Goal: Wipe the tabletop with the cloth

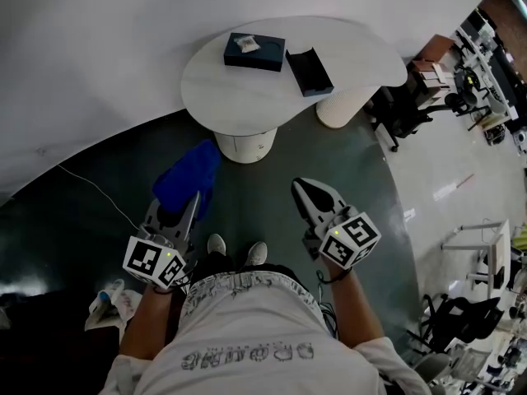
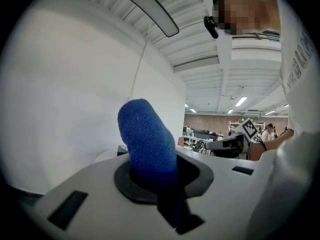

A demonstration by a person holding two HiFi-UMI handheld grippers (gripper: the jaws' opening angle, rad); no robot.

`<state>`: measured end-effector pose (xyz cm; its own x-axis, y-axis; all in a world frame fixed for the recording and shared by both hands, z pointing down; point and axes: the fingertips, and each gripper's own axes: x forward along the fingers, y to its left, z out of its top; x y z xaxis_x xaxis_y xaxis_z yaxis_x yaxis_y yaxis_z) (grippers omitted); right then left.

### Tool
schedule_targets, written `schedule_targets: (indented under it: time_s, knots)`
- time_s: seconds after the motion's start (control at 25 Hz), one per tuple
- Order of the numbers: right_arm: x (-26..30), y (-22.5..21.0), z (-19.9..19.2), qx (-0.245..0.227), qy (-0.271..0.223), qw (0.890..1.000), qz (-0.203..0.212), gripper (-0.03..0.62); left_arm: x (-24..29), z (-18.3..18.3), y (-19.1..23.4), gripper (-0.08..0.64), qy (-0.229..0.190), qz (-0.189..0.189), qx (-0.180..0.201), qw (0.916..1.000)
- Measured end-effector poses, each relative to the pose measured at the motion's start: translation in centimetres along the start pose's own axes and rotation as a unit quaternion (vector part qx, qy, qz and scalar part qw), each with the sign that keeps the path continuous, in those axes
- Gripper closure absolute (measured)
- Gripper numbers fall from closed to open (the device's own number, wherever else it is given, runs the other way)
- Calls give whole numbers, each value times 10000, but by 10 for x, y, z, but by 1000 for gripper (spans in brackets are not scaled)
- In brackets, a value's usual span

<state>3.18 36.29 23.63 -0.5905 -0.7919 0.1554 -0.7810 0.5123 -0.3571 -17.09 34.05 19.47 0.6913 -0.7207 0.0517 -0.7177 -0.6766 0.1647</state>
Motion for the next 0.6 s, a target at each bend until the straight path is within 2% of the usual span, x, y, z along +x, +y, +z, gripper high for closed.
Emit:
schedule_targets:
  time_s: [0.44, 0.6]
  knots:
    - [7, -20, 0, 49, 49, 10000, -28, 584, 15, 3, 10, 486, -10, 110, 31, 9999]
    - [17, -30, 4, 26, 73, 10000, -55, 584, 27, 1, 24, 486, -29, 140, -68, 9999]
